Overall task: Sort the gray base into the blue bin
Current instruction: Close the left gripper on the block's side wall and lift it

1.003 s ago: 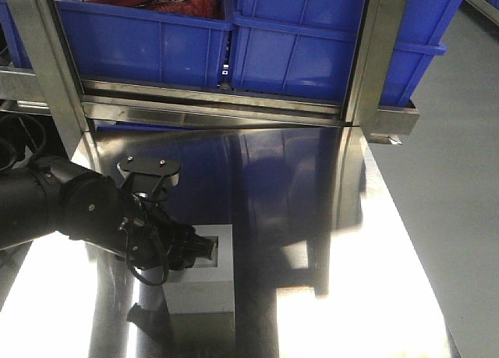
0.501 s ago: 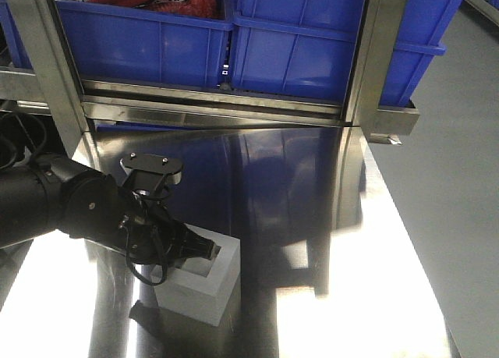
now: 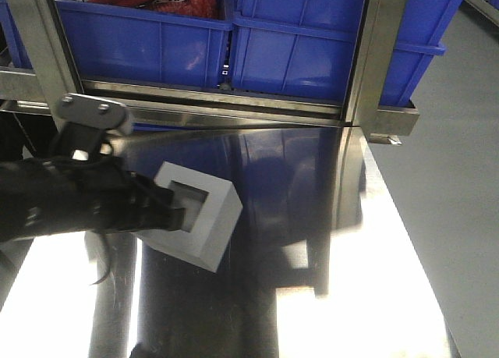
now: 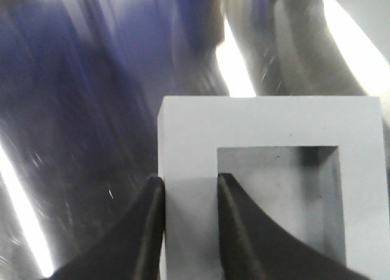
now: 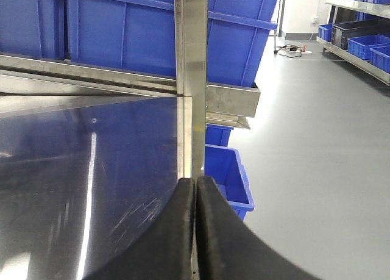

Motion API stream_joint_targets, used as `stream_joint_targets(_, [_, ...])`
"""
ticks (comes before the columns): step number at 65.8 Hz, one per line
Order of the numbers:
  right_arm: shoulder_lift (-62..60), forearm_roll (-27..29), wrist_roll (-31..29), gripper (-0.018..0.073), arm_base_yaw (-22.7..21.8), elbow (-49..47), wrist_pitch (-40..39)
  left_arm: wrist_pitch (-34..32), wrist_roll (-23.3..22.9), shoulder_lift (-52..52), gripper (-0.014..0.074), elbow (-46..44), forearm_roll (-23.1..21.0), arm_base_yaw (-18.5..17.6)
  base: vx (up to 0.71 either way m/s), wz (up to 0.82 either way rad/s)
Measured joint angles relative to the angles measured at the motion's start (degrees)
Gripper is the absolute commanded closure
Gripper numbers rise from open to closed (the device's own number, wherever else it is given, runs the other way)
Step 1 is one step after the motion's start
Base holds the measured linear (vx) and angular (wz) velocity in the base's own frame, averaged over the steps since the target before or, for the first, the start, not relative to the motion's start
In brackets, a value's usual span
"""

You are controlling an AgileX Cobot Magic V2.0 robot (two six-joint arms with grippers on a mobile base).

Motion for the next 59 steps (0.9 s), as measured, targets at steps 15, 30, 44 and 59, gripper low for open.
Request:
stream_joint_targets(15, [0.0, 0.0, 0.0, 0.0568, 0.0, 0.0, 0.0, -4.24, 0.39, -16.53, 0.0602, 10.72, 2.75, 0.0, 0.0, 0.0])
stream_joint_targets(30, [0.0, 0.0, 0.0, 0.0568, 0.0, 0.0, 0.0, -6.9, 0.44, -34.65, 0.0602, 22.32, 5.27, 0.0, 0.0, 0.0])
stream_joint_targets(44, [0.0, 0.0, 0.0, 0.0568, 0.0, 0.0, 0.0, -9.82, 0.44, -48.83, 0.0602, 31.14, 5.63, 0.0, 0.0, 0.0])
stream_joint_targets(59, [0.0, 0.0, 0.0, 0.0568, 0.0, 0.0, 0.0, -12.83, 0.44, -56.39, 0.0602, 35.94, 5.63, 0.0, 0.0, 0.0])
